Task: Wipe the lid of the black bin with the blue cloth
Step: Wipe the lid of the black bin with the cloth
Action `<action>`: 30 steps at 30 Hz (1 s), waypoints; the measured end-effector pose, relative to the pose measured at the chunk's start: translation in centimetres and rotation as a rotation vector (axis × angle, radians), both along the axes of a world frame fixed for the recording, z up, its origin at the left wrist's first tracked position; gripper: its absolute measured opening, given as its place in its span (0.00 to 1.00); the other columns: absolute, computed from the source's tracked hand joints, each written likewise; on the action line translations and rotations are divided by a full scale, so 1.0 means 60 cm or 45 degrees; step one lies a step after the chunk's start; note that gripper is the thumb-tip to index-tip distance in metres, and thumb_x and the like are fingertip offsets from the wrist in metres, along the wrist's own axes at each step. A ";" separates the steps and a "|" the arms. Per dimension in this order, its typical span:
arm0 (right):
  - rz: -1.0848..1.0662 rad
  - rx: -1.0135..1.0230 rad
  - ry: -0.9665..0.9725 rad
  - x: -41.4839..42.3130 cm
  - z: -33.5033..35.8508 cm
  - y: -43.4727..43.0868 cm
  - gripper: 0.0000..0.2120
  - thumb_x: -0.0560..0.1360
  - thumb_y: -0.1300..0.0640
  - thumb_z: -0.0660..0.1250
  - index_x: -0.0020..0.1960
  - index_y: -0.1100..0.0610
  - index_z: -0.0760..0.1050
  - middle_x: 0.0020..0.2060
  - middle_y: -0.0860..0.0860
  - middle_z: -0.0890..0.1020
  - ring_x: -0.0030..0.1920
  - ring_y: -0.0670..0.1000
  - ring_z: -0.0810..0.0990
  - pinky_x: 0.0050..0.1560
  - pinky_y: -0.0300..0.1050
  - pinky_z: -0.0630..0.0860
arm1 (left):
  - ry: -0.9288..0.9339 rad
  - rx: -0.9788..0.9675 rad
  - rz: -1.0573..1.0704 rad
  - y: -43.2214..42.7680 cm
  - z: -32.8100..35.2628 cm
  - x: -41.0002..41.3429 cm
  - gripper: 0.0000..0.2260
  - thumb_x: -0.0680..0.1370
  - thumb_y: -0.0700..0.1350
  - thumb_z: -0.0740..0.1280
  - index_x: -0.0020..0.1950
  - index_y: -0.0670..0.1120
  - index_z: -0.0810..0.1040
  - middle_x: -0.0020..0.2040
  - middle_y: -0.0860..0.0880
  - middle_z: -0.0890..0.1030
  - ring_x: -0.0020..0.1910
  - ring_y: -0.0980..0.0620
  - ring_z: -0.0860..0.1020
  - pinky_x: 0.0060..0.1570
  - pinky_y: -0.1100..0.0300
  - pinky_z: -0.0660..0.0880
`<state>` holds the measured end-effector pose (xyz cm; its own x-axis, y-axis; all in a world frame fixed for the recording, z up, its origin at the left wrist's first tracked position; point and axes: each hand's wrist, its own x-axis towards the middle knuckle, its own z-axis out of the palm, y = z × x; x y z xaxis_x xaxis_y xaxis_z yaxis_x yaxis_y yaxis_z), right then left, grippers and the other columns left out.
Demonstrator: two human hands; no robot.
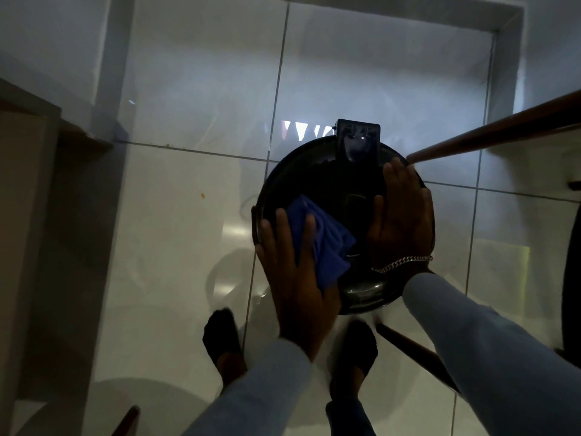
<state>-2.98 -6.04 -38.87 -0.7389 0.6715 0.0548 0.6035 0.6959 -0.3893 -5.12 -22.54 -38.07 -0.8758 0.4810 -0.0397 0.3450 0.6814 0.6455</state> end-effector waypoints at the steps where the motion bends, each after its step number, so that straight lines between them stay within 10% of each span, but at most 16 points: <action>1: 0.005 -0.006 0.003 0.001 0.000 0.000 0.23 0.79 0.54 0.54 0.74 0.55 0.58 0.74 0.55 0.63 0.76 0.54 0.57 0.74 0.58 0.55 | -0.004 -0.011 -0.034 -0.006 0.002 0.013 0.29 0.78 0.56 0.59 0.77 0.48 0.57 0.79 0.40 0.51 0.79 0.38 0.44 0.75 0.36 0.44; 10: -0.007 0.017 0.015 0.000 -0.007 -0.001 0.23 0.80 0.54 0.54 0.74 0.55 0.58 0.75 0.54 0.63 0.76 0.54 0.57 0.74 0.56 0.54 | -0.073 0.049 0.125 0.042 -0.004 -0.133 0.30 0.75 0.55 0.61 0.74 0.43 0.64 0.75 0.40 0.65 0.76 0.39 0.60 0.75 0.37 0.53; 19: -0.014 0.003 0.012 0.001 -0.010 0.001 0.23 0.80 0.52 0.52 0.74 0.54 0.57 0.75 0.54 0.63 0.76 0.53 0.57 0.74 0.57 0.54 | -0.088 0.052 0.115 -0.017 -0.016 0.042 0.30 0.78 0.58 0.58 0.77 0.49 0.55 0.80 0.42 0.51 0.79 0.40 0.48 0.75 0.37 0.47; 30: -0.034 -0.032 -0.004 0.000 -0.007 0.000 0.24 0.80 0.53 0.52 0.75 0.55 0.56 0.75 0.55 0.61 0.76 0.54 0.56 0.74 0.56 0.51 | -0.162 0.093 0.171 0.045 0.004 -0.123 0.29 0.76 0.50 0.60 0.76 0.44 0.57 0.76 0.38 0.62 0.77 0.38 0.56 0.75 0.36 0.51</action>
<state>-2.96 -6.06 -39.27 -0.7208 0.6922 0.0355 0.6230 0.6696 -0.4044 -12.49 -19.86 -37.85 -0.9224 0.3660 -0.1232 0.1669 0.6656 0.7274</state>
